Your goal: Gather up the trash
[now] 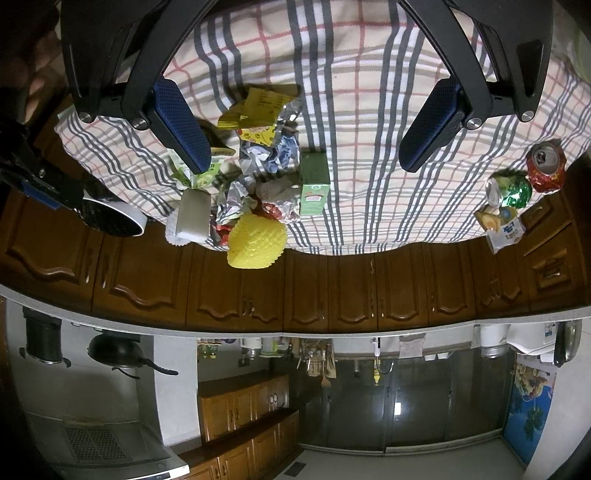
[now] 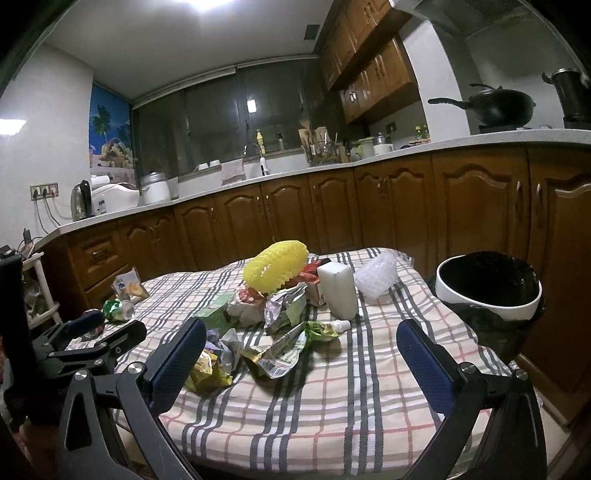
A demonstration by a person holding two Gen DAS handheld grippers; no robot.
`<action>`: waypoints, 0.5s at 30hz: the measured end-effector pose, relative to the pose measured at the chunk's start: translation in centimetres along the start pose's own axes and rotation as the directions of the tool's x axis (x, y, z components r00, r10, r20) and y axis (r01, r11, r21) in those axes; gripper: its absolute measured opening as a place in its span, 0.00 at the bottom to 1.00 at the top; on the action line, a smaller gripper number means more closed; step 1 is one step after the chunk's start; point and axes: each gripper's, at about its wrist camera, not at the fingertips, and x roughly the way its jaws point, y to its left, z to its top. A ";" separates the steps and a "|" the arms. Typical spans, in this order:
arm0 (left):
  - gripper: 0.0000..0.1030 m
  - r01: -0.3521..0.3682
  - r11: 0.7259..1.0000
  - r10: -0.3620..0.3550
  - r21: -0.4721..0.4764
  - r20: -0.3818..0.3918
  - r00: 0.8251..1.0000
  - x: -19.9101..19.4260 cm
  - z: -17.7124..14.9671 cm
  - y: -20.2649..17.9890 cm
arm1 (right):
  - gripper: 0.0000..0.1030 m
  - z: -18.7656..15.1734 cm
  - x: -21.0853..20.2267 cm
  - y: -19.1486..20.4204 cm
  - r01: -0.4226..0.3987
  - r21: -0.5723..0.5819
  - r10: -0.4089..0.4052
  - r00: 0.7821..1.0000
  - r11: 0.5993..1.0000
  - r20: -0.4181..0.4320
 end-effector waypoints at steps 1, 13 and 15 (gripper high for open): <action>1.00 0.000 1.000 0.000 0.000 -0.001 1.000 0.0 0.0 0.0 | 1.00 0.0 0.0 0.0 0.000 0.001 0.000 1.000 1.000 0.000; 1.00 0.004 1.000 -0.004 0.005 -0.007 1.000 0.6 -0.3 0.1 | 1.00 0.0 -0.1 0.4 -0.011 0.000 0.011 1.000 1.000 -0.010; 1.00 0.005 1.000 -0.005 0.005 -0.009 1.000 0.7 -0.3 0.1 | 1.00 -0.1 0.1 0.3 -0.013 0.001 0.013 1.000 1.000 -0.012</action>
